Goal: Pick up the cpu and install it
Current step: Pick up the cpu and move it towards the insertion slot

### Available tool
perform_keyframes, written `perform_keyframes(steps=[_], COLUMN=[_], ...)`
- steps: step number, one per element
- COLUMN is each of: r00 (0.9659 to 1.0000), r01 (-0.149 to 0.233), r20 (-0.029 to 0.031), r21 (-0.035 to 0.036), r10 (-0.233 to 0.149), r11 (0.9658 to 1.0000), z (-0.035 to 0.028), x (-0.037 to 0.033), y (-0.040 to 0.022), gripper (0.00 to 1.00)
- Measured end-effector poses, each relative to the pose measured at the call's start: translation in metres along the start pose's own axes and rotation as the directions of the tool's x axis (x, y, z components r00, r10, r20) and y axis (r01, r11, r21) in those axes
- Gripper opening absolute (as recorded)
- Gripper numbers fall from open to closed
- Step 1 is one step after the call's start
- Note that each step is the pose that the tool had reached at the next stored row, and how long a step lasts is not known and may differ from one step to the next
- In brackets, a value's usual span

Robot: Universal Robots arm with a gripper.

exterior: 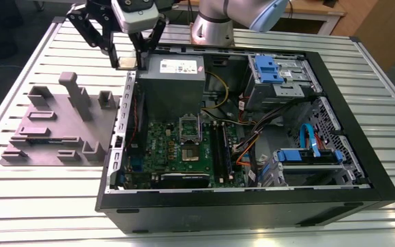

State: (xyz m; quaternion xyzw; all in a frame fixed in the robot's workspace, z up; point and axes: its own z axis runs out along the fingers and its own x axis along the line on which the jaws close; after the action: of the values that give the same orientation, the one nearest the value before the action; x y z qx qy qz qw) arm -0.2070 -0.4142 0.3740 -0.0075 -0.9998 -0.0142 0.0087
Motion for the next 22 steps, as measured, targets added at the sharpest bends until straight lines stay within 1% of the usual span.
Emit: perform_keyframes(steps=[4,8,10,15,22], r00=[1.0000,1.0000,1.0000,1.0000,1.0000], r01=[0.000,0.000,-0.001,-0.001,-0.001], r20=[0.0000,0.0001,0.0001,0.0001,0.0001], r21=[0.0003,0.0003,0.0003,0.0003,0.0004], r10=[0.000,0.000,0.001,0.001,0.001], r11=[1.0000,1.0000,1.0000,1.0000,1.0000], z=[0.0000,0.0002,0.0003,0.0002,0.0001], x=[-0.0022,-0.0026,-0.0029,-0.0057,-0.0136], y=[-0.0010,-0.0060,-0.0075,-0.0077,-0.0076], gripper=[0.47,0.47,0.47,0.47,0.47])
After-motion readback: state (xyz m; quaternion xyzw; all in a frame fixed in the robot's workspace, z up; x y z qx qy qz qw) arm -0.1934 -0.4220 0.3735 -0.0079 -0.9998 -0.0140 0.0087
